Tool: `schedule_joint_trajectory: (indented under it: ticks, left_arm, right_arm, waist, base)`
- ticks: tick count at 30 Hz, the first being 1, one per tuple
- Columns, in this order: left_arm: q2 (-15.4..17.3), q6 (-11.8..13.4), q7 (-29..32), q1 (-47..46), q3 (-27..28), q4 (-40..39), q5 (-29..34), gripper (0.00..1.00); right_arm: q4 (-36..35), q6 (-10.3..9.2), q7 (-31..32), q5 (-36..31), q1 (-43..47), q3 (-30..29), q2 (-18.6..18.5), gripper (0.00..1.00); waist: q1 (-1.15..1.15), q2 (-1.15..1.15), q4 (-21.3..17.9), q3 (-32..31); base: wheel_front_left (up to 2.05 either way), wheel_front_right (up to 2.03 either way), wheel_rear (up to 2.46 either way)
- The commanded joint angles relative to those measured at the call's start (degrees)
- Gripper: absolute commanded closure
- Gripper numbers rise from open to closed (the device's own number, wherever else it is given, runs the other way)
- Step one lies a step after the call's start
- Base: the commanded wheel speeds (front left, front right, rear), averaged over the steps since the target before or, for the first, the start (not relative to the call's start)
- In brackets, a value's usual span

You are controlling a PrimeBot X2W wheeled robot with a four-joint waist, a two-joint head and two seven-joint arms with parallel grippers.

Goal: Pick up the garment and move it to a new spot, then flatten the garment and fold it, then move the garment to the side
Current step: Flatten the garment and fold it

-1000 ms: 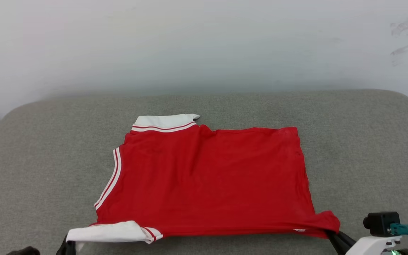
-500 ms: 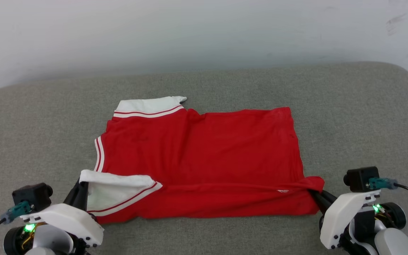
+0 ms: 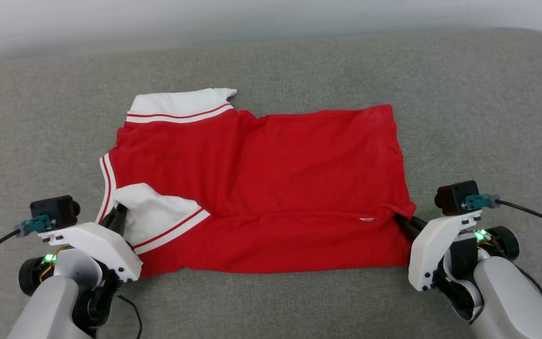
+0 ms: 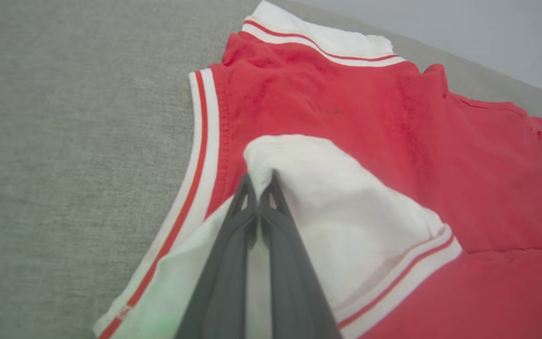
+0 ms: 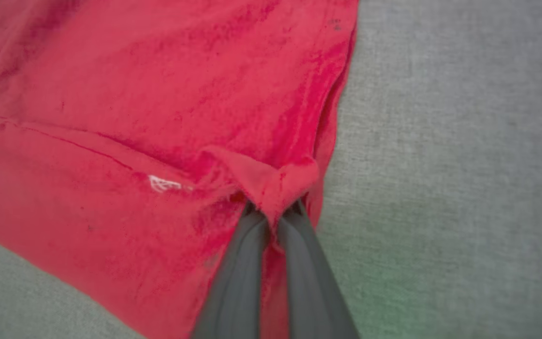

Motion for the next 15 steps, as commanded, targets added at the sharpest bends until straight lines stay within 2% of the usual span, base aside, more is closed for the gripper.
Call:
schedule_joint_trajectory:
  ticks: [1,2,3,4,5,10,15]
  left_arm:
    - [-0.6,-1.0,0.4,-1.2,-0.3,1.8,-0.7,1.0]
    - [-0.9,-1.5,0.7,-1.7,-0.4,2.9,-1.3,0.84]
    - [-1.2,-1.9,0.8,-2.1,-0.3,3.7,-1.8,0.47]
    - [-1.2,-2.2,0.4,-2.5,-0.1,4.6,-1.8,0.04]
    - [-1.2,-2.4,0.3,-2.7,-0.1,5.4,-2.1,0.0]
    - [-1.6,-4.0,-0.8,-3.4,0.3,8.7,-3.2,0.0]
    - [-0.7,-4.8,-1.8,-4.1,0.5,9.8,-2.9,0.0]
  right_arm:
    - [2.0,-0.04,-1.1,0.1,-1.1,0.9,0.1,0.0]
    - [3.1,-0.05,-1.8,0.3,-1.5,1.2,0.2,0.0]
    - [4.1,-0.07,-2.5,0.5,-1.7,1.6,0.1,0.0]
    - [5.0,-0.07,-3.3,0.6,-1.7,1.9,0.0,0.0]
    - [5.7,-0.07,-4.3,0.7,-1.8,2.2,-0.1,0.0]
    - [6.4,-0.05,-10.8,1.2,-1.5,3.5,-0.7,0.0]
    - [4.8,-0.04,-16.9,1.4,0.1,2.7,-1.0,0.0]
  waist:
    - [-0.01,0.0,-0.3,0.9]
    - [-0.01,0.0,-0.3,1.0]
    - [-0.01,0.0,-0.3,1.1]
    - [-0.01,0.0,-0.3,1.1]
    - [-0.01,0.0,-0.3,1.1]
    - [-0.01,0.0,-0.1,-0.5]
    - [-0.01,0.0,0.0,-2.6]
  base:
    - [0.0,0.0,0.0]
    - [0.0,0.0,0.0]
    - [0.0,0.0,0.0]
    - [0.0,0.0,0.0]
    - [0.0,0.0,0.0]
    - [0.0,0.0,0.0]
    - [0.0,0.0,0.0]
